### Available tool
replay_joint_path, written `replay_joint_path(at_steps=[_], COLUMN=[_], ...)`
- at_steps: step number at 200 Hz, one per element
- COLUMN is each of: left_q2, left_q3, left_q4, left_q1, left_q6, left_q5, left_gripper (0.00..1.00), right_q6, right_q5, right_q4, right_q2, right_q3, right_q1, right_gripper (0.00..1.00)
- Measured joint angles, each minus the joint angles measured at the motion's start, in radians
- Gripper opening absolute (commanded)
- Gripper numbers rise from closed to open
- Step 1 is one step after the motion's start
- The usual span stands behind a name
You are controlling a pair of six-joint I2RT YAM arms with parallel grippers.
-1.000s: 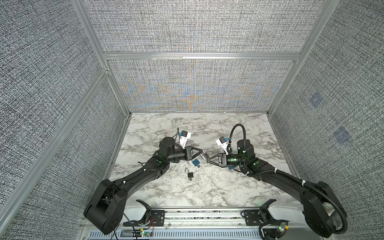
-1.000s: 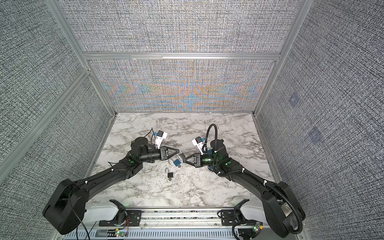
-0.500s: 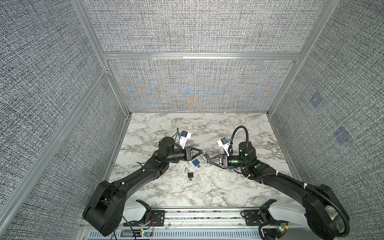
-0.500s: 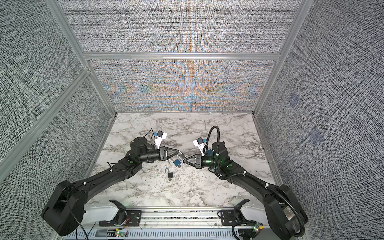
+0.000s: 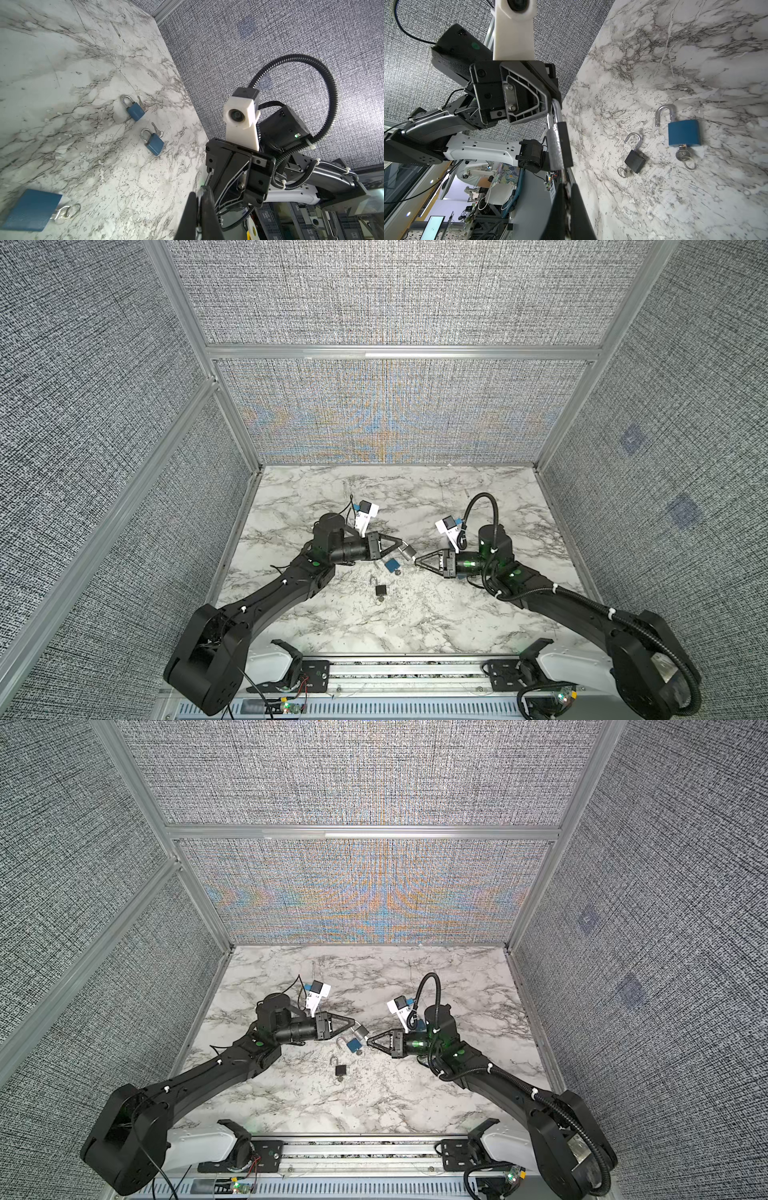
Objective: Lock with the key
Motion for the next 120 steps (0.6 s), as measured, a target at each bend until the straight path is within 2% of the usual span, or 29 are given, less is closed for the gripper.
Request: replay_joint_path(at_steps=[86,120], left_q2=[0.000,-0.002], left_q3=[-0.007,-0.006], left_q4=[0.011,0.059], left_q1=[0.013,0.026], left_q6=[-0.012,-0.022], left_q5=[0.013,-0.031], left_gripper=[0.00,0.00], right_q6=[-0.003,-0.004], right_q5=[0.002,0.003], right_q4=[-0.008,-0.083], right_q2=[-0.021,-0.034], right_q3=[-0.023,-0.033], right_q1=[-0.001,-0.005], right_gripper=[0.00,0.00])
